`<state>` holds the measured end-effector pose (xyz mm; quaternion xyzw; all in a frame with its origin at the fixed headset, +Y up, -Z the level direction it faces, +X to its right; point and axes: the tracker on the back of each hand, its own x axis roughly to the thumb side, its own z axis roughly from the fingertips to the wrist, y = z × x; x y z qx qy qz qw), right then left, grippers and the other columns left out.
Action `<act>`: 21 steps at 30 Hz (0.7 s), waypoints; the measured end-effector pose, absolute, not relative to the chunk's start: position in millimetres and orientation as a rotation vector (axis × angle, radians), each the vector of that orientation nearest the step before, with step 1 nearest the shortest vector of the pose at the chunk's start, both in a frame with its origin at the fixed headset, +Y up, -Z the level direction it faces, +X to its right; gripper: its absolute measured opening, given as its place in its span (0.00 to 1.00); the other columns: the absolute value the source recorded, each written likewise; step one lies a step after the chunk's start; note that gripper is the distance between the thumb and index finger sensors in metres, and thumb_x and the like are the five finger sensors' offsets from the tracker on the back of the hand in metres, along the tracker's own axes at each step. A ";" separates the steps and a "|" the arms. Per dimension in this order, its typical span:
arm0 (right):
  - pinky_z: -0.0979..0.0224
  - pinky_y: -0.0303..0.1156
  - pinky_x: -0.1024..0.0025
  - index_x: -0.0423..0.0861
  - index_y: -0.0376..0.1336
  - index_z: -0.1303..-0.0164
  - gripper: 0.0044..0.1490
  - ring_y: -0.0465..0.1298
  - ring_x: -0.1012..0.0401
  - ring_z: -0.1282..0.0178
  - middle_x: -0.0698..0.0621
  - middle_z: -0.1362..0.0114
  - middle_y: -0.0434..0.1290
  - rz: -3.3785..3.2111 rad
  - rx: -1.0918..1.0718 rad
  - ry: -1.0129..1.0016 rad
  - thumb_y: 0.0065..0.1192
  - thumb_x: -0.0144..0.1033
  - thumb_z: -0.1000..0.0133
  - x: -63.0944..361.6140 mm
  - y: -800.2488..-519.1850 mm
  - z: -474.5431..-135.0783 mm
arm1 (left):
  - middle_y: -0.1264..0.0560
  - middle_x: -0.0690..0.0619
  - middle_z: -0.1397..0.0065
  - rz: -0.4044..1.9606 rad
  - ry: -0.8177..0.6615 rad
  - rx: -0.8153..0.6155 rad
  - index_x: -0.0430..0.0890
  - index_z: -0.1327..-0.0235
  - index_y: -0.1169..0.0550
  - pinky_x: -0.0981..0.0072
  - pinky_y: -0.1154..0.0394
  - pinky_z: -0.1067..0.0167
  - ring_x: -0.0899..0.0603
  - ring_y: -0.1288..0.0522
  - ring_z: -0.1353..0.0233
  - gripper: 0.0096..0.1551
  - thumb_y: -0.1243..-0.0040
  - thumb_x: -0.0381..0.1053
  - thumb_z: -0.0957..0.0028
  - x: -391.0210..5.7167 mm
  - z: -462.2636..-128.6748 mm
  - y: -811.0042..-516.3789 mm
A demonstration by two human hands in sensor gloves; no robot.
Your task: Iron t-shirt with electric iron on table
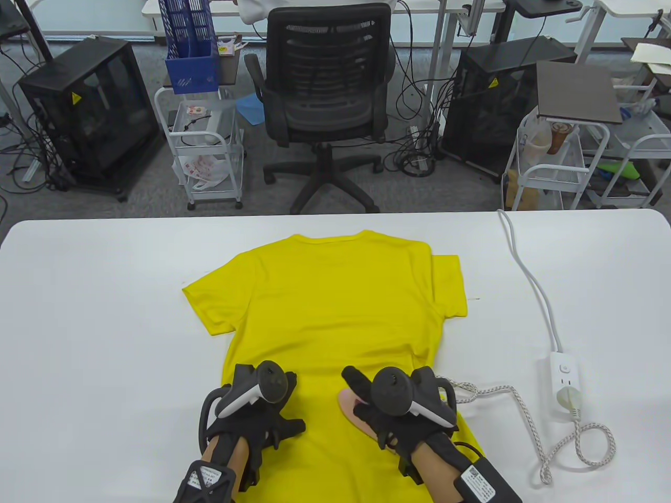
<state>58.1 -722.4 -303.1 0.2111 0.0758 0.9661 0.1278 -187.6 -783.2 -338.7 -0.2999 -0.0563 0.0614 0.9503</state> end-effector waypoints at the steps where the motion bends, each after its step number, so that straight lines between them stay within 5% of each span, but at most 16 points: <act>1: 0.53 0.77 0.53 0.73 0.51 0.28 0.42 0.81 0.55 0.64 0.46 0.43 0.75 2.829 0.617 0.200 0.68 0.53 0.51 55.2 -722.1 -301.6 | 0.67 0.56 0.16 0.125 -0.114 -0.610 0.70 0.24 0.57 0.24 0.58 0.26 0.33 0.69 0.15 0.57 0.41 0.78 0.60 -187.6 -338.7 -783.2; 4: 0.54 0.77 0.53 0.74 0.51 0.28 0.42 0.81 0.55 0.64 0.46 0.44 0.75 2.884 0.585 0.131 0.68 0.54 0.51 61.5 -722.1 -305.9 | 0.67 0.56 0.16 0.126 -0.115 -0.610 0.70 0.24 0.57 0.24 0.58 0.26 0.33 0.69 0.15 0.58 0.41 0.78 0.60 -187.8 -338.8 -783.2; 13: 0.56 0.78 0.54 0.72 0.51 0.27 0.42 0.81 0.56 0.66 0.46 0.45 0.76 2.925 -0.037 -0.003 0.69 0.53 0.51 158.4 -725.2 -333.1 | 0.67 0.56 0.16 0.123 -0.118 -0.610 0.70 0.24 0.57 0.24 0.58 0.26 0.33 0.69 0.15 0.57 0.41 0.78 0.60 -188.1 -338.8 -783.1; 21: 0.54 0.77 0.54 0.72 0.51 0.27 0.42 0.81 0.56 0.65 0.46 0.44 0.76 2.842 0.368 0.158 0.68 0.53 0.50 93.0 -722.6 -316.9 | 0.67 0.56 0.16 0.125 -0.116 -0.611 0.70 0.24 0.57 0.24 0.58 0.26 0.33 0.69 0.15 0.57 0.41 0.77 0.60 -188.0 -338.6 -783.1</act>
